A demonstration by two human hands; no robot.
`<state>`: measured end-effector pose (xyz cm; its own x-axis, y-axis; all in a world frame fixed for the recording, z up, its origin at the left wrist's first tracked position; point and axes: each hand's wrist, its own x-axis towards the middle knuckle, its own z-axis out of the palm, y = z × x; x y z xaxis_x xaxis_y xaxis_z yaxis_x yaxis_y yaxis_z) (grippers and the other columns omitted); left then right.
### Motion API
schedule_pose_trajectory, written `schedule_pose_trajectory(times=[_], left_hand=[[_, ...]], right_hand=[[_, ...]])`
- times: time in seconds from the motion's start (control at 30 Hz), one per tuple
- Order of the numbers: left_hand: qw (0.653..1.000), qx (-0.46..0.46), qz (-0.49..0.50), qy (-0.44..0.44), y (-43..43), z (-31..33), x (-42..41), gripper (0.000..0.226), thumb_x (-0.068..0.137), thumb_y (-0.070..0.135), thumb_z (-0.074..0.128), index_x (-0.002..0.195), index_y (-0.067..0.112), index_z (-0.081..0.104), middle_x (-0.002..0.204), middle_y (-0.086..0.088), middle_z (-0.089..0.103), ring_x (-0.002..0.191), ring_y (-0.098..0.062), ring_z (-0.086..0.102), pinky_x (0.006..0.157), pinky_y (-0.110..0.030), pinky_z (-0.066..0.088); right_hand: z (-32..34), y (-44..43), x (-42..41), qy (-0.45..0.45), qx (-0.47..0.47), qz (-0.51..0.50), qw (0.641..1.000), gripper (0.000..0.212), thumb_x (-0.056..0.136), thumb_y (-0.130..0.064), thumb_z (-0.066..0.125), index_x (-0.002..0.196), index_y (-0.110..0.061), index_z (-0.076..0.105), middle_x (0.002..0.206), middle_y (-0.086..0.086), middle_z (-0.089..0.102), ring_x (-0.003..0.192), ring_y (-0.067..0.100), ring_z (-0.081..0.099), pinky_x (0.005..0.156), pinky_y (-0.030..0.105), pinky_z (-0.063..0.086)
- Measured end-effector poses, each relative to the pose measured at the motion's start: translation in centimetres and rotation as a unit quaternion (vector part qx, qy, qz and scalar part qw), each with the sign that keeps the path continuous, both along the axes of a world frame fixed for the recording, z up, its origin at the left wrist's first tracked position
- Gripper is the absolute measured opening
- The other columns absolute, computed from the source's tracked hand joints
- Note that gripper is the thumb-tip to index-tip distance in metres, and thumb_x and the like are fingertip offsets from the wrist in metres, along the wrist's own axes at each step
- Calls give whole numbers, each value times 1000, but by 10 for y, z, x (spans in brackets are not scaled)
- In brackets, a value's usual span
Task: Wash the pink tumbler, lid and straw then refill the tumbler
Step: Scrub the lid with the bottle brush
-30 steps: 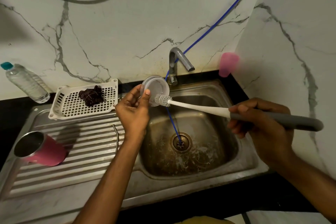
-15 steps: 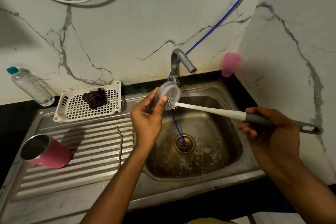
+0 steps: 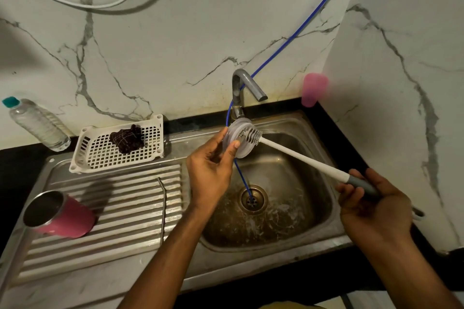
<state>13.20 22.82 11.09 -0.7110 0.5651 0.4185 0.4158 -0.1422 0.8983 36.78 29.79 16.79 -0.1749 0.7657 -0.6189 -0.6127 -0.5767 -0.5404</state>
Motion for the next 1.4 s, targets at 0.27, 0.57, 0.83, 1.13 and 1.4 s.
schedule_pose_trajectory(times=[0.27,0.57,0.83,1.13,1.4], left_hand=[[999,12,12,-34,1,0,1,39,87,5,76,124,8,65,107,15,71,100,2,70,83,-14,55],[995,8,13,-101,-3,2,-8,36,88,9,74,124,10,66,106,12,72,100,-1,71,81,-15,55],[989,22,27,-142,-12,4,-27,35,82,25,76,116,19,72,109,1,76,105,-18,73,91,-39,59],[987,-14,59,-146,-11,0,-32,20,85,17,78,102,23,73,98,-1,77,93,-20,75,87,-40,61],[987,-31,57,-148,-6,-3,-28,23,87,13,76,109,11,73,98,-2,77,92,-12,75,84,-28,60]], right_hand=[[-4,-4,-1,13,-6,-19,1000,29,95,-31,56,90,-5,67,84,17,60,46,14,63,42,11,49],[-4,-24,-10,-3,130,-6,991,34,98,-28,55,81,-5,73,91,17,67,54,20,68,48,15,54],[3,-30,-18,-56,263,84,960,23,78,-21,58,68,-8,74,60,16,65,49,21,64,46,19,53],[32,7,-2,-209,642,281,682,16,90,-25,67,82,-16,79,72,5,72,62,24,70,53,36,58],[67,40,-6,-321,862,324,220,16,95,-21,66,95,-12,79,87,0,73,73,10,65,67,23,51]])
